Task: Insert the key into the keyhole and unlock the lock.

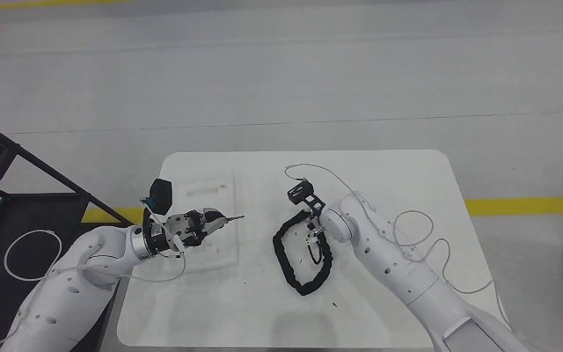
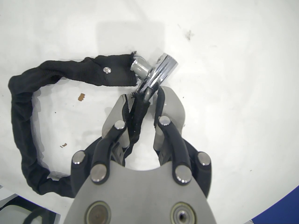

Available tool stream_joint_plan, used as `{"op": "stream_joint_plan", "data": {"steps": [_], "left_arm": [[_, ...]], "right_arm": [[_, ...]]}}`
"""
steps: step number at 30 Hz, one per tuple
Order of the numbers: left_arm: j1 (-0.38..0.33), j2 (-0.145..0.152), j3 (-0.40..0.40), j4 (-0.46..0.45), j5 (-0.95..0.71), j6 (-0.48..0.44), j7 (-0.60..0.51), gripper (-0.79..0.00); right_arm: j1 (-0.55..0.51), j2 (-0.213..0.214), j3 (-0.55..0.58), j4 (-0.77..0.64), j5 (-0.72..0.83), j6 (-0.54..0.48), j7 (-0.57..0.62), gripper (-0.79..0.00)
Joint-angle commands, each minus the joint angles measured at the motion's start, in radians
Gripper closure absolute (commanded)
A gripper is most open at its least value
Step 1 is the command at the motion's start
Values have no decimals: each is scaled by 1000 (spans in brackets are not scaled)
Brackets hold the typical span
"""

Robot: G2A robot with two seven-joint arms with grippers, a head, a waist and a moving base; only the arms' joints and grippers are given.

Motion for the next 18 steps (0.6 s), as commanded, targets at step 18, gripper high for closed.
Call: {"op": "stream_joint_plan", "data": {"steps": [18], "left_arm": [[0, 0, 0, 0, 0, 0, 0, 0]], "right_arm": [[-92, 51, 137, -139, -41, -219, -94, 0]]}}
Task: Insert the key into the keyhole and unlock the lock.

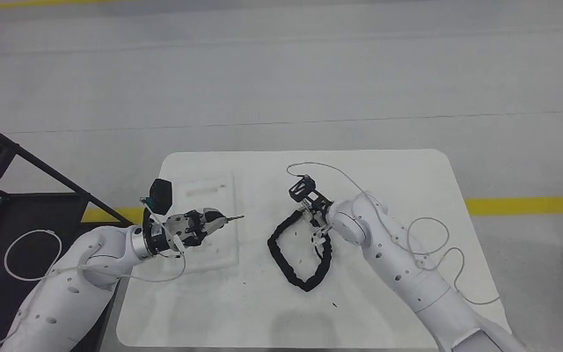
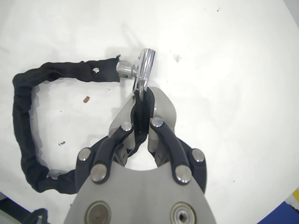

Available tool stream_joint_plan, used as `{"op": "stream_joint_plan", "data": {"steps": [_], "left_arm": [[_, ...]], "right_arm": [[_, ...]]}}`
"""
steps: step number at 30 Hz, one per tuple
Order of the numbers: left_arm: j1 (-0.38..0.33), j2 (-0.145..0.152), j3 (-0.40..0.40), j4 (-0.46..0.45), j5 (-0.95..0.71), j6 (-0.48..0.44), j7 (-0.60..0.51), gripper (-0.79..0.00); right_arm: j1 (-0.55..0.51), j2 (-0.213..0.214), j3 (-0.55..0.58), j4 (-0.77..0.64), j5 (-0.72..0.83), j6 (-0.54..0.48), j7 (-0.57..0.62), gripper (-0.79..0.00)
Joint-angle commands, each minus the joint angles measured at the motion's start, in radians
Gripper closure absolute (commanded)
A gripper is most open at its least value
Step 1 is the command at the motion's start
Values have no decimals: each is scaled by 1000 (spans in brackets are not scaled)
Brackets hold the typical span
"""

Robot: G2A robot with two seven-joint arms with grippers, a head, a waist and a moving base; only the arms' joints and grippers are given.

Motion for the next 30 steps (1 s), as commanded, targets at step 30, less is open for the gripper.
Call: {"op": "stream_joint_plan", "data": {"steps": [30], "left_arm": [[0, 0, 0, 0, 0, 0, 0, 0]], "right_arm": [[44, 192, -27, 100, 910, -815, -219, 0]]}}
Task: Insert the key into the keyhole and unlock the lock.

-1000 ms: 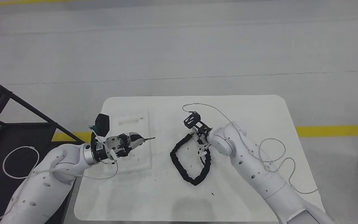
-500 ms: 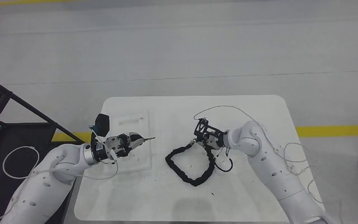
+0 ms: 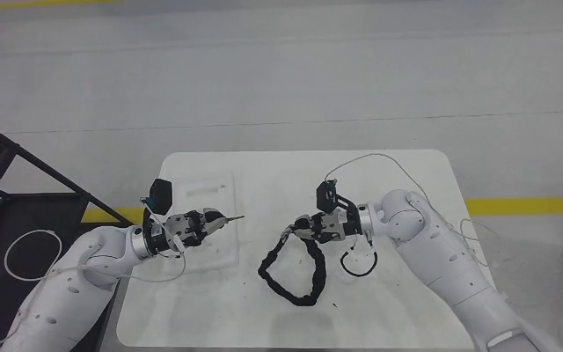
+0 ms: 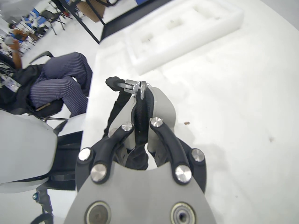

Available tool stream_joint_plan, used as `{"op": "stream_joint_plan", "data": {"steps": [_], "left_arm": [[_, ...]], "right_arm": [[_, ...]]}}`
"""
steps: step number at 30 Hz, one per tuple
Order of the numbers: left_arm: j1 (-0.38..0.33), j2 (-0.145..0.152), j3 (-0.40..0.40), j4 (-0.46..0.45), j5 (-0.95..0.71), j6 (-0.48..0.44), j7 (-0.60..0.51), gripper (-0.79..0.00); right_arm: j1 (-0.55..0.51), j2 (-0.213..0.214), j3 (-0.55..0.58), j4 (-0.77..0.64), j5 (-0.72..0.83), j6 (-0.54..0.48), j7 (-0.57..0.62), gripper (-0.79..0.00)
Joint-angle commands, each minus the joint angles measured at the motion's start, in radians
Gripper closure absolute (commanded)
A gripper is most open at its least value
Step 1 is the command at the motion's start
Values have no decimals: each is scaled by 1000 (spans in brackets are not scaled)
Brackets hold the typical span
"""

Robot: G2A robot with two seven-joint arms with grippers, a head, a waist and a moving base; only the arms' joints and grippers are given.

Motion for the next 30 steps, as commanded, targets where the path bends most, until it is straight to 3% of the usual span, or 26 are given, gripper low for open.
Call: {"op": "stream_joint_plan", "data": {"steps": [1, 30], "left_arm": [[0, 0, 0, 0, 0, 0, 0, 0], [0, 0, 0, 0, 0, 0, 0, 0]], "right_arm": [[3, 4, -6, -2, 27, 0, 0, 0], [-5, 3, -8, -12, 38, 0, -14, 0]]}}
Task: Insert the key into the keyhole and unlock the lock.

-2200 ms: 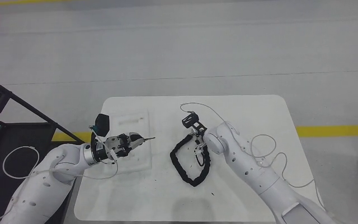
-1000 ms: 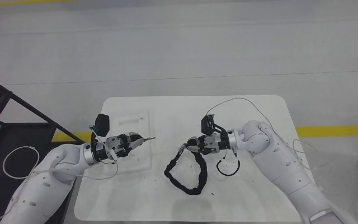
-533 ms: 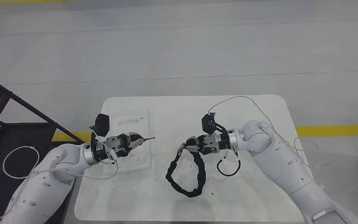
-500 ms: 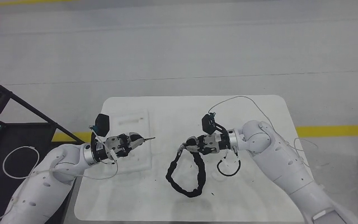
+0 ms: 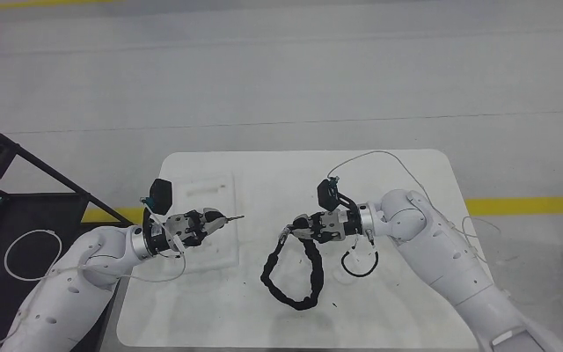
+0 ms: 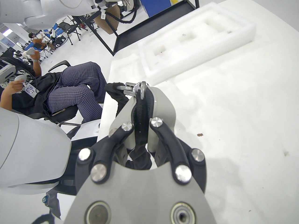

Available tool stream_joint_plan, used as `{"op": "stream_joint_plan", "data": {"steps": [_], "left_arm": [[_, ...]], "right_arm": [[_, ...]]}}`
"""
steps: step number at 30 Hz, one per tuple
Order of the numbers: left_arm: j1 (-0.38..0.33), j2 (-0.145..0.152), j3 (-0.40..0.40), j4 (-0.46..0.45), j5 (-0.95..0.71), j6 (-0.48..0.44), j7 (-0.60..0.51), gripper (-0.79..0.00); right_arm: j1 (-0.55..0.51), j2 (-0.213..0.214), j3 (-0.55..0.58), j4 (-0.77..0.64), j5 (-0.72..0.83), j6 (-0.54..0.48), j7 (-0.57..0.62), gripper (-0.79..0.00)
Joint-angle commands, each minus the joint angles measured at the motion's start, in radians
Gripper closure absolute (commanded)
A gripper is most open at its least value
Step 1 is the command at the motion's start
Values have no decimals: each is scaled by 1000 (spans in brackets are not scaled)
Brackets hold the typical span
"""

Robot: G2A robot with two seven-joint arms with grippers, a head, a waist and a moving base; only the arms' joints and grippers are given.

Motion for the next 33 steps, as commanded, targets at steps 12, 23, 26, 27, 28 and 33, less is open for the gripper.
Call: {"op": "stream_joint_plan", "data": {"steps": [12, 23, 26, 27, 28, 33], "left_arm": [[0, 0, 0, 0, 0, 0, 0, 0], [0, 0, 0, 0, 0, 0, 0, 0], [0, 0, 0, 0, 0, 0, 0, 0], [0, 0, 0, 0, 0, 0, 0, 0], [0, 0, 0, 0, 0, 0, 0, 0], [0, 0, 0, 0, 0, 0, 0, 0]], "right_arm": [[-50, 35, -7, -189, 348, 0, 1, 0], [-60, 67, -25, -203, 627, 0, 1, 0], [-71, 53, -9, -162, 710, 0, 1, 0], [-69, 46, -9, -132, 729, 0, 1, 0], [-65, 38, -11, -101, 745, 0, 1, 0], [-33, -11, -45, 53, 815, 0, 1, 0]]}}
